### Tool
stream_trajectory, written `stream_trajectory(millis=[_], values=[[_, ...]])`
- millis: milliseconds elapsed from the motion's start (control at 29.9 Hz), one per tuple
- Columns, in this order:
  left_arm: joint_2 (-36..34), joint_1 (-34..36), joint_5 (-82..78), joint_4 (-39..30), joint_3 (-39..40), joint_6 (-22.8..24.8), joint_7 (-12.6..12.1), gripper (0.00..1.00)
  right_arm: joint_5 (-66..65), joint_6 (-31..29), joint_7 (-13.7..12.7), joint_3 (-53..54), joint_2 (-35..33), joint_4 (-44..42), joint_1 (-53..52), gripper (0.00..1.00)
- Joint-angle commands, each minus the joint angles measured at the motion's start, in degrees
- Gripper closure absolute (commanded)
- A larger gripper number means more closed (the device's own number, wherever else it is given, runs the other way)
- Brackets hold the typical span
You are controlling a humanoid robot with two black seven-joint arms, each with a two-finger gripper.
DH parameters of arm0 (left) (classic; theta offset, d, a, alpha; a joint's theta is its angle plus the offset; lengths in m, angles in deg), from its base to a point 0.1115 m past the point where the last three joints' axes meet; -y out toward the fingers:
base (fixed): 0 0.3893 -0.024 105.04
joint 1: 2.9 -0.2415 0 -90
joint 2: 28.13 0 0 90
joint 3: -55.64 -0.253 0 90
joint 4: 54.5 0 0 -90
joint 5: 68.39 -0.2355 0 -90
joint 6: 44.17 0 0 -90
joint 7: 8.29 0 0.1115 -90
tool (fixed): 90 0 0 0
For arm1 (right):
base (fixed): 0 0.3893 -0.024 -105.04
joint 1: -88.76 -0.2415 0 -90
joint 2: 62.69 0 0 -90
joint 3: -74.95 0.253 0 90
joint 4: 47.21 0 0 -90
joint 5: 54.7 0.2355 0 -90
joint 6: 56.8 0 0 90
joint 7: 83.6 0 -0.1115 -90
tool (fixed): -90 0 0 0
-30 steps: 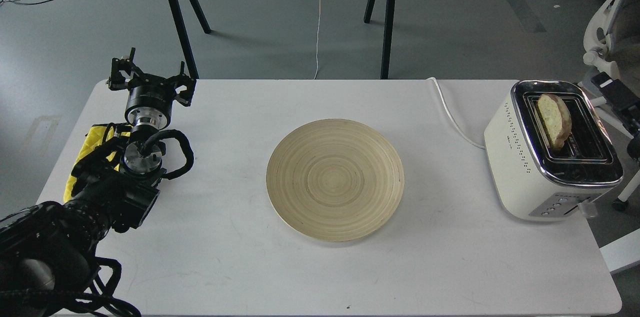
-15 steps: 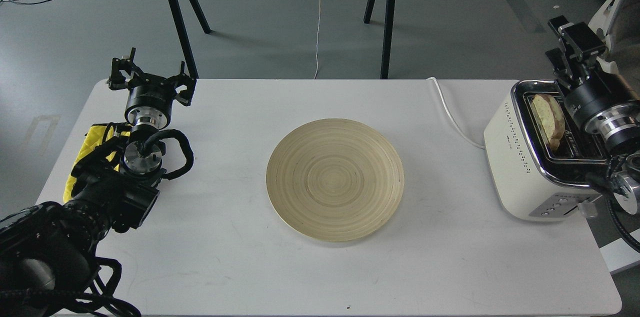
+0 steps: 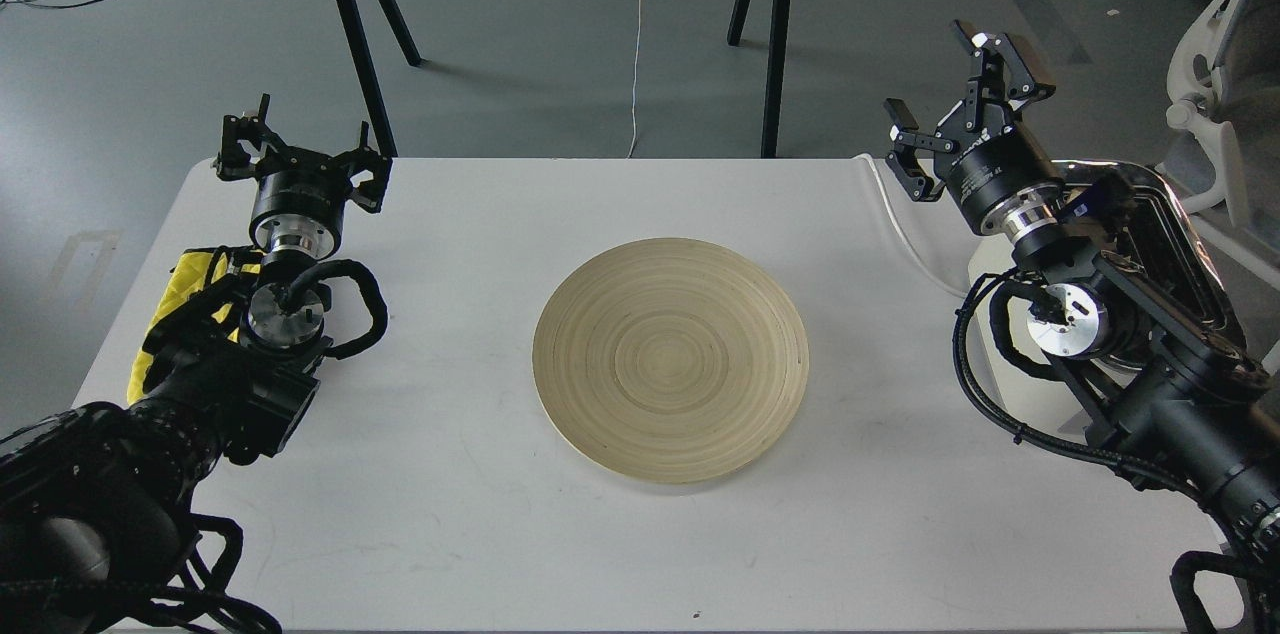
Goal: Put bread in toaster with right arm
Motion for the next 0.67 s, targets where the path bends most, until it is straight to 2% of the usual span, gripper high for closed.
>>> stream_trajectory(millis=[0, 134, 334, 635], values=[[-0.01, 0.00, 0.00, 0.00, 0.00, 0.00, 0.01, 0.00, 0.05, -4.45, 0.01, 1.73, 3.99, -4.98, -0.64, 0.03], [-0.01, 0.00, 0.00, 0.00, 0.00, 0.00, 0.01, 0.00, 0.05, -5.68, 0.18, 1.29, 4.26, -4.80, -0.55, 0.03], [-0.01, 0.00, 0.00, 0.00, 0.00, 0.00, 0.01, 0.00, 0.14, -10.69, 0.36, 1.20, 4.35, -5.24, 0.24, 0.01], [-0.01, 0.00, 0.00, 0.00, 0.00, 0.00, 0.01, 0.00, 0.31, -10.52, 1.67, 2.17, 4.35, -5.33, 0.59, 0.01]])
